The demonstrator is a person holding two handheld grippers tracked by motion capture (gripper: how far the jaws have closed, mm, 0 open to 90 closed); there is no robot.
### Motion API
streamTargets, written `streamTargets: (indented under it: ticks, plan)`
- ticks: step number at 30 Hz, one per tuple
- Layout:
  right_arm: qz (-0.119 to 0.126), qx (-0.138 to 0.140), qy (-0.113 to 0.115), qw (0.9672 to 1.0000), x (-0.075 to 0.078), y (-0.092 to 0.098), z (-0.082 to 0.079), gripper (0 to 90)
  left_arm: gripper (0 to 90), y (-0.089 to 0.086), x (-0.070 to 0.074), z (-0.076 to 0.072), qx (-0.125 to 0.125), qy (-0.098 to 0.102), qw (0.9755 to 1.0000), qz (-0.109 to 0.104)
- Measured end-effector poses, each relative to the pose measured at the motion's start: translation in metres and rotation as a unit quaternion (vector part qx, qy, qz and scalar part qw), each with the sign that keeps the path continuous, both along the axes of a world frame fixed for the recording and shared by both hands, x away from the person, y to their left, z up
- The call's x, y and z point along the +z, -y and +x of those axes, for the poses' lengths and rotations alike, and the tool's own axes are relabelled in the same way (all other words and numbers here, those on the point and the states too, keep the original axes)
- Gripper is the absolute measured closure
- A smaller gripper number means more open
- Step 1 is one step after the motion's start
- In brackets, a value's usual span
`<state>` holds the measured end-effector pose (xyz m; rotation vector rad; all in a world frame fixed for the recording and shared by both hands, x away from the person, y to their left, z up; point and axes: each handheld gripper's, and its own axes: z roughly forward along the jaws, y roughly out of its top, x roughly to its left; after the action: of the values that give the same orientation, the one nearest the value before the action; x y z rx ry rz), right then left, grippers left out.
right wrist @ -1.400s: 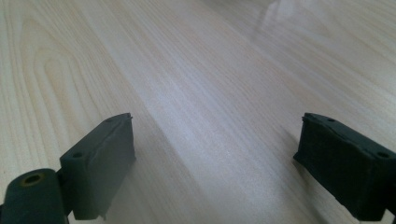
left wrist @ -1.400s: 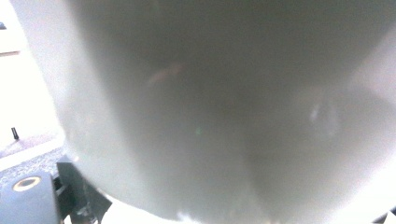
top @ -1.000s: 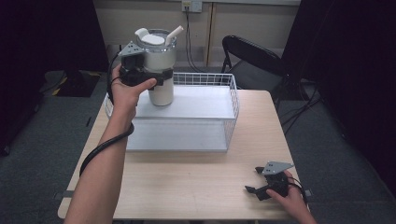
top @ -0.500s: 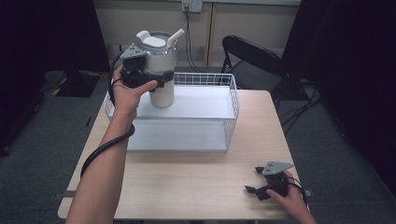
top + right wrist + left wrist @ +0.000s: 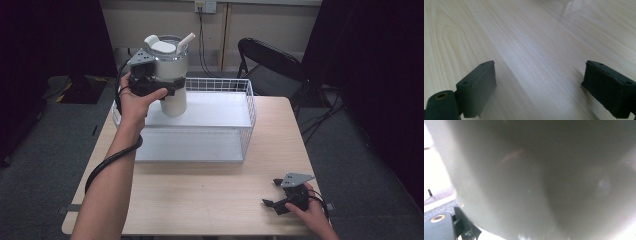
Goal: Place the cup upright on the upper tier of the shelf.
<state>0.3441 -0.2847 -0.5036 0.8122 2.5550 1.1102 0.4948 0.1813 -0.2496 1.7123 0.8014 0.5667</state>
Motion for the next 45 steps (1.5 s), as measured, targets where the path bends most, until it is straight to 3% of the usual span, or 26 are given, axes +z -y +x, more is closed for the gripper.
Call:
streamTargets:
  ticks: [12, 14, 15, 21, 23, 25, 29, 32, 35, 38, 45]
  plan:
    - [0.000, 0.000, 0.000, 1.0000, 0.000, 0.000, 0.000, 10.4, 9.2, -0.002, -0.005, -0.003, -0.001, 0.009, 0.9999, -0.005]
    - [0.000, 0.000, 0.000, 1.0000, 0.000, 0.000, 0.000, 10.4, 9.2, -0.002, -0.006, -0.003, 0.001, 0.003, 1.0000, -0.003]
    - [0.000, 0.000, 0.000, 1.0000, 0.000, 0.000, 0.000, 10.4, 8.9, -0.002, -0.008, -0.004, 0.004, -0.001, 0.9999, -0.015]
    - [0.000, 0.000, 0.000, 1.0000, 0.000, 0.000, 0.000, 10.5, 7.9, -0.004, -0.012, -0.006, 0.007, -0.009, 0.9995, -0.029]
    - [0.000, -0.001, 0.000, 1.0000, 0.000, 0.000, 0.000, 10.4, 7.8, -0.004, -0.013, -0.007, 0.007, -0.013, 0.9996, -0.023]
    - [0.000, -0.002, -0.001, 1.0000, 0.000, 0.000, -0.001, 10.5, 8.6, -0.006, -0.015, -0.008, 0.003, -0.018, 0.9998, 0.004]
    - [0.001, -0.004, -0.001, 1.0000, 0.000, 0.000, -0.001, 10.4, 9.4, -0.009, -0.016, -0.017, 0.010, -0.010, 0.9999, 0.001]
    - [0.001, -0.005, 0.000, 1.0000, 0.000, 0.000, -0.001, 10.5, 10.4, -0.017, -0.018, -0.022, 0.010, -0.016, 0.9997, -0.016]
    - [0.001, -0.005, 0.000, 1.0000, 0.000, 0.000, -0.002, 10.4, 16.1, -0.026, -0.023, -0.027, 0.002, -0.026, 0.9996, -0.011]
    - [0.000, -0.008, 0.000, 1.0000, 0.000, 0.000, -0.002, 10.5, 15.6, -0.031, -0.024, -0.036, -0.001, -0.025, 0.9996, -0.016]
    - [0.000, -0.011, -0.001, 0.9999, 0.000, 0.000, -0.003, 10.4, 15.5, -0.038, -0.030, -0.060, -0.015, -0.025, 0.9996, -0.004]
